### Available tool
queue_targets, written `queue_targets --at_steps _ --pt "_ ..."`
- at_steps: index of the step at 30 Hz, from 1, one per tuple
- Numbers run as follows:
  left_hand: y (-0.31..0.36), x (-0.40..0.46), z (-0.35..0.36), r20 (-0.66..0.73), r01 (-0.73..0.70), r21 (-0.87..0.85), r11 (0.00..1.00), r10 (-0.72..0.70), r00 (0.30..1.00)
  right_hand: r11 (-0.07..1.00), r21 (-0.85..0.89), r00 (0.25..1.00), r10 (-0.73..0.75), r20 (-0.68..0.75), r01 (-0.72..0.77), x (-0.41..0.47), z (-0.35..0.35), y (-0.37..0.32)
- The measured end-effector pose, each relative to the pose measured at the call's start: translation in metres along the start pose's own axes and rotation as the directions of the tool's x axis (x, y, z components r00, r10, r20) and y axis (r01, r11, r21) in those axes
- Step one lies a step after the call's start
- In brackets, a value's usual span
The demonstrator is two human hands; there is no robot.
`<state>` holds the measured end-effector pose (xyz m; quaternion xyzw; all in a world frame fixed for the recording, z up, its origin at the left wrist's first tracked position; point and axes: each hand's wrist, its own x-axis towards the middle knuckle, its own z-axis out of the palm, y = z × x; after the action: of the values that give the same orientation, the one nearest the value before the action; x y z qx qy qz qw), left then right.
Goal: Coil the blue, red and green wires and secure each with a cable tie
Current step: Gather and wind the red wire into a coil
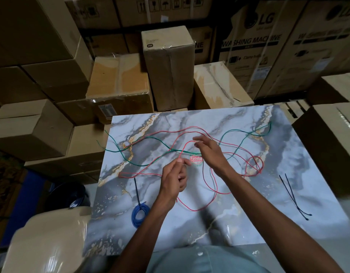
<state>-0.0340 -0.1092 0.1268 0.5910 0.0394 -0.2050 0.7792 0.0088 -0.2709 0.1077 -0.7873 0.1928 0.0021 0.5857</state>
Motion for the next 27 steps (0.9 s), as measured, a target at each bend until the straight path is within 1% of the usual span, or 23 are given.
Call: queue_targets --at_steps 1,3,4,5,7,9,11,14,17,18,20,22,24,26,27 --pt "0.000 -0.001 -0.001 0.031 0.029 -0.001 1.000 -0.029 0.999 0.990 -0.085 0.993 -0.114 -0.011 0.112 -0.004 0.000 -0.004" --pt "0.001 -0.003 -0.003 0.086 0.072 -0.002 0.997 -0.071 0.994 0.914 -0.192 0.932 -0.363 0.013 0.358 -0.013 0.001 -0.017" --pt "0.001 -0.003 -0.003 0.114 0.089 -0.005 0.996 -0.088 0.990 0.875 -0.210 0.898 -0.439 0.036 0.436 -0.019 0.001 -0.025" --pt "0.002 -0.004 -0.004 0.142 0.105 -0.015 0.994 -0.102 0.985 0.858 -0.213 0.883 -0.463 0.072 0.467 -0.025 0.002 -0.032" --pt "0.006 -0.003 -0.005 0.187 0.143 -0.065 0.988 -0.129 0.974 0.871 -0.208 0.894 -0.416 0.166 0.444 -0.030 0.003 -0.037" --pt "0.008 -0.003 -0.007 0.218 0.182 -0.123 0.976 -0.153 0.964 0.881 -0.215 0.904 -0.388 0.182 0.421 -0.030 0.005 -0.031" --pt "0.008 -0.003 -0.009 0.236 0.211 -0.147 0.966 -0.173 0.956 0.903 -0.200 0.923 -0.358 0.143 0.381 -0.030 0.006 -0.025" --pt "0.007 -0.006 -0.012 0.268 0.237 -0.169 0.957 -0.187 0.945 0.943 -0.181 0.960 -0.273 0.062 0.279 -0.031 0.006 -0.023" --pt "0.008 -0.011 -0.015 0.316 0.282 -0.233 0.931 -0.202 0.927 0.968 -0.165 0.975 -0.204 -0.090 0.188 -0.027 0.002 -0.019" --pt "0.009 -0.013 -0.015 0.342 0.307 -0.259 0.916 -0.210 0.916 0.970 -0.194 0.974 -0.176 -0.141 0.148 -0.025 0.001 -0.015" --pt "0.009 -0.016 -0.015 0.390 0.339 -0.298 0.892 -0.210 0.897 0.945 -0.322 0.969 -0.124 -0.215 0.050 -0.023 0.001 -0.007" --pt "0.008 -0.017 -0.013 0.417 0.355 -0.347 0.868 -0.197 0.887 0.905 -0.425 0.979 -0.067 -0.192 -0.021 -0.025 0.003 -0.002" --pt "0.007 -0.017 -0.010 0.417 0.375 -0.405 0.834 -0.196 0.888 0.918 -0.395 0.996 -0.059 -0.067 0.028 -0.029 0.006 0.002" --pt "0.006 -0.017 -0.008 0.385 0.378 -0.426 0.822 -0.213 0.898 0.935 -0.313 0.986 -0.163 0.047 0.169 -0.037 0.009 0.003" --pt "0.006 -0.018 -0.007 0.366 0.376 -0.421 0.825 -0.225 0.903 0.938 -0.258 0.973 -0.221 0.070 0.231 -0.043 0.010 0.002"
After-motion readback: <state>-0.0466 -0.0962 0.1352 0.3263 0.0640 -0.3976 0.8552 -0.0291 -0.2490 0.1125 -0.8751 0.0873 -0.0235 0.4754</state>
